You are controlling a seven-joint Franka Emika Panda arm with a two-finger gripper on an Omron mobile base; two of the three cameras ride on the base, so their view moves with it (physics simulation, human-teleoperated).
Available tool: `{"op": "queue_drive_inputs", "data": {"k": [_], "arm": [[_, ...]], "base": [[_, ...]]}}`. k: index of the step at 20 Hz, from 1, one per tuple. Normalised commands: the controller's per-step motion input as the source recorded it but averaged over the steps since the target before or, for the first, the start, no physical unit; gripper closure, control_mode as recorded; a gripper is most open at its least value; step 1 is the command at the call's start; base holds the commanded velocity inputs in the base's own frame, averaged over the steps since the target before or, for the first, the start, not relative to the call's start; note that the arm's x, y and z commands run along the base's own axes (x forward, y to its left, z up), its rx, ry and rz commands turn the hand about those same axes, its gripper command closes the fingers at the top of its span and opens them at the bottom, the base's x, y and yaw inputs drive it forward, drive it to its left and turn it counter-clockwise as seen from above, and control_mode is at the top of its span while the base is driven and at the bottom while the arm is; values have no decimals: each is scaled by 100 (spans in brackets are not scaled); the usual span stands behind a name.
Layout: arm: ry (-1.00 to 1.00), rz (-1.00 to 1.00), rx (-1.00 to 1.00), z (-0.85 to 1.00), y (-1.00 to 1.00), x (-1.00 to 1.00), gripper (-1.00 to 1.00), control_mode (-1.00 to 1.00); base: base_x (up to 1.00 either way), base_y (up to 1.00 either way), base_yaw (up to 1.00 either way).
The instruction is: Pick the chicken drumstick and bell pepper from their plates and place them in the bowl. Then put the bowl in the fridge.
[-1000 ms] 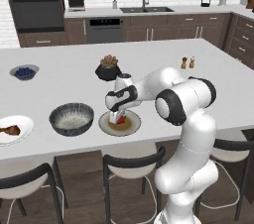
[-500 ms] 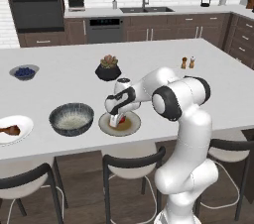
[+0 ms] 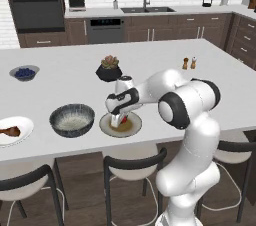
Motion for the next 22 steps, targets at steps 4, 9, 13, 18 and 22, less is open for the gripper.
{"op": "queue_drive_inputs", "data": {"k": [4, 9, 13, 18, 22], "arm": [[-5, -1, 0, 100, 9, -50, 100, -100], [-2, -1, 3, 100, 17, -32, 100, -100], [0, -3, 14, 81, 61, -11, 100, -100], [0, -7, 15, 39, 90, -2, 100, -100], [0, -16, 0, 1, 88, 8, 100, -100]], "base": [[0, 0, 0], [0, 0, 0], [0, 0, 0], [0, 0, 0], [0, 0, 0]]}}
